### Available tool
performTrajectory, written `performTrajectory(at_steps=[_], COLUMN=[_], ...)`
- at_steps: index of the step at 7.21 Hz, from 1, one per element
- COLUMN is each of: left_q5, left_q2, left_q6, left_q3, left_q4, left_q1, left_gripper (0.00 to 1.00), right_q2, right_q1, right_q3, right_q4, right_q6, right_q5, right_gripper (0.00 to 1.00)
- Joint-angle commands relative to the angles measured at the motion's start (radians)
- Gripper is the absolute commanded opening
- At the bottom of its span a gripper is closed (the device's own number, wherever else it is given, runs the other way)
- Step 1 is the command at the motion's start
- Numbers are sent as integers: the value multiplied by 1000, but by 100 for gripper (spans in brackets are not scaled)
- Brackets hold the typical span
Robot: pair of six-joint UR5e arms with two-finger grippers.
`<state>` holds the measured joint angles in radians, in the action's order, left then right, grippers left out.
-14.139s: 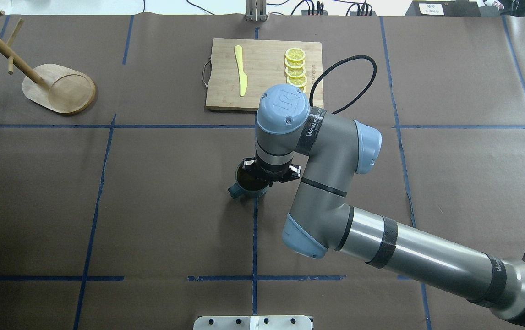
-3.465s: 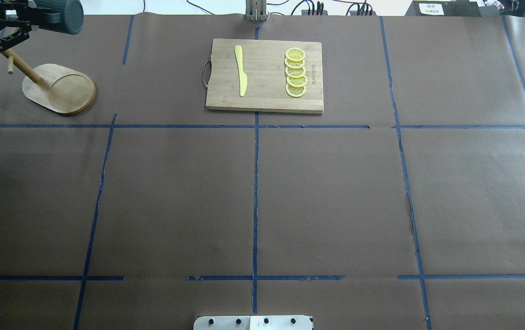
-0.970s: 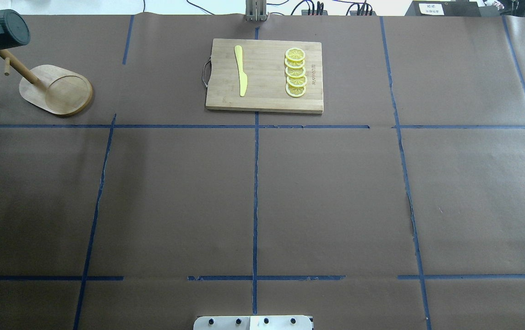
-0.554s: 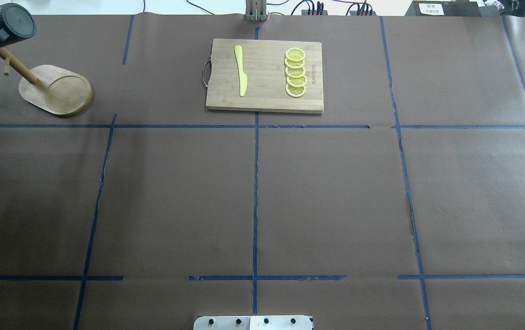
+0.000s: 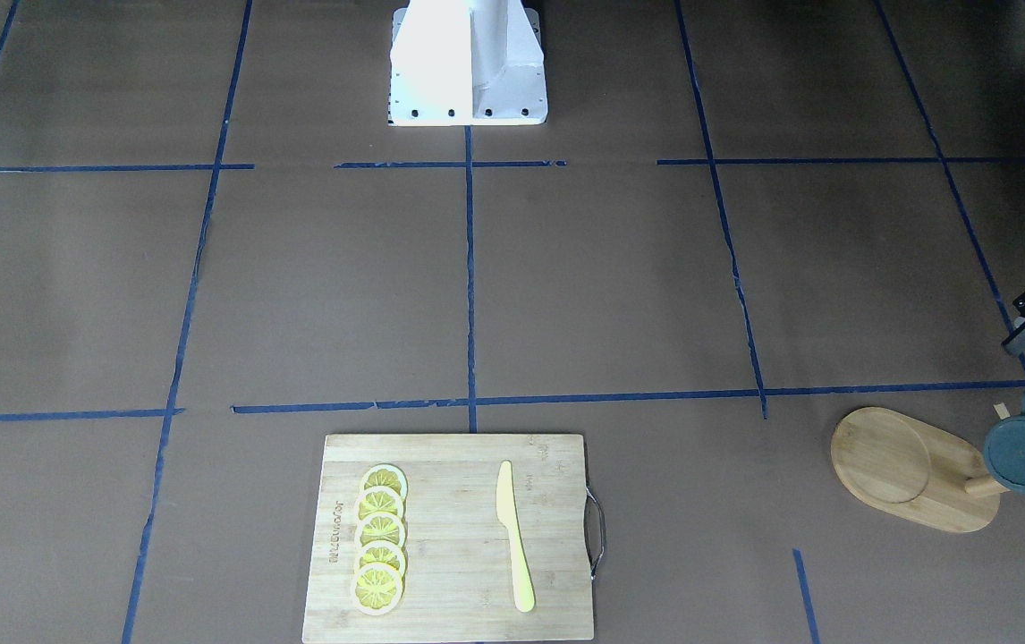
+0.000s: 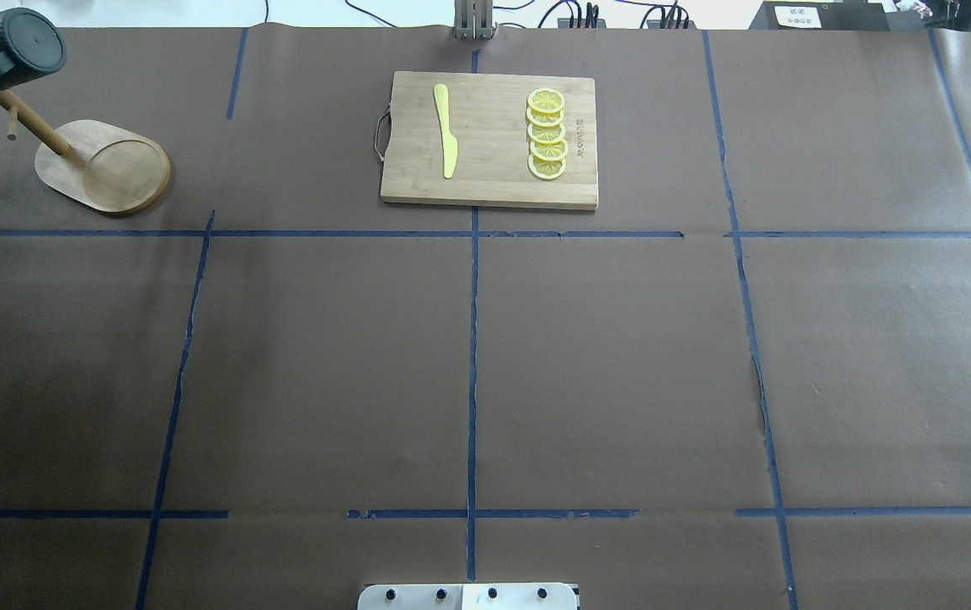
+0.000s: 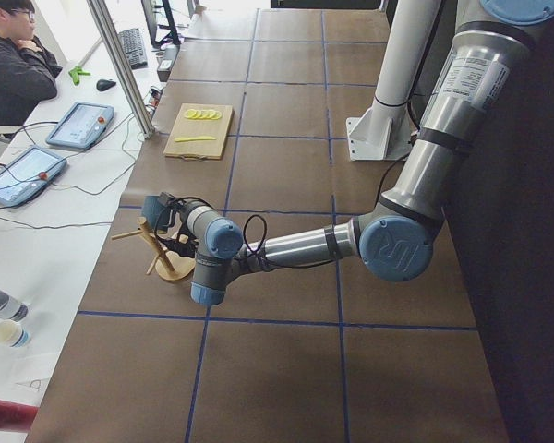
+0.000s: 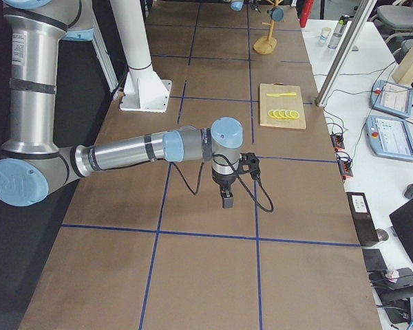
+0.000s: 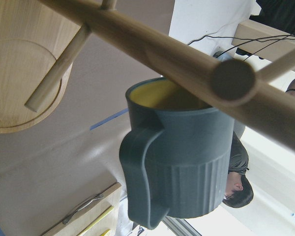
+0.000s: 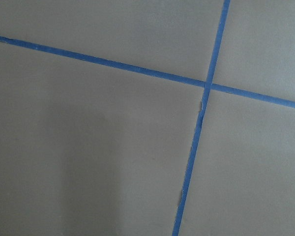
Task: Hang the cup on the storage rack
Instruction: 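Slide the mug handle over the rack peg with the left gripper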
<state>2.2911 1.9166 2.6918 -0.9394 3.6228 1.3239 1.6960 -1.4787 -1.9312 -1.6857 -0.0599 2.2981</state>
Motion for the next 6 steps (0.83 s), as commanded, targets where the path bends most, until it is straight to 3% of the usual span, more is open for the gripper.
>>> performTrajectory(at_steps=[1,3,5,6], left_q5=[152,275,411,416], left_q2=[-28,-56,-59,-79], left_q6=[-297,-343,-622,-752], left_q3=[-7,-123,-144,-142], left_q4=[11,-3,-24,-36], left_q1=[15,85,147,150], left_gripper=[100,100,100,100], right_q2=[4,5,5,5], right_q1=[0,0,0,0], right_q3=[1,4,8,9], right_q4=[0,0,0,-2], right_q6=[0,2,2,3], right_q5=[1,4,4,6], right_gripper=[100,100,100,100])
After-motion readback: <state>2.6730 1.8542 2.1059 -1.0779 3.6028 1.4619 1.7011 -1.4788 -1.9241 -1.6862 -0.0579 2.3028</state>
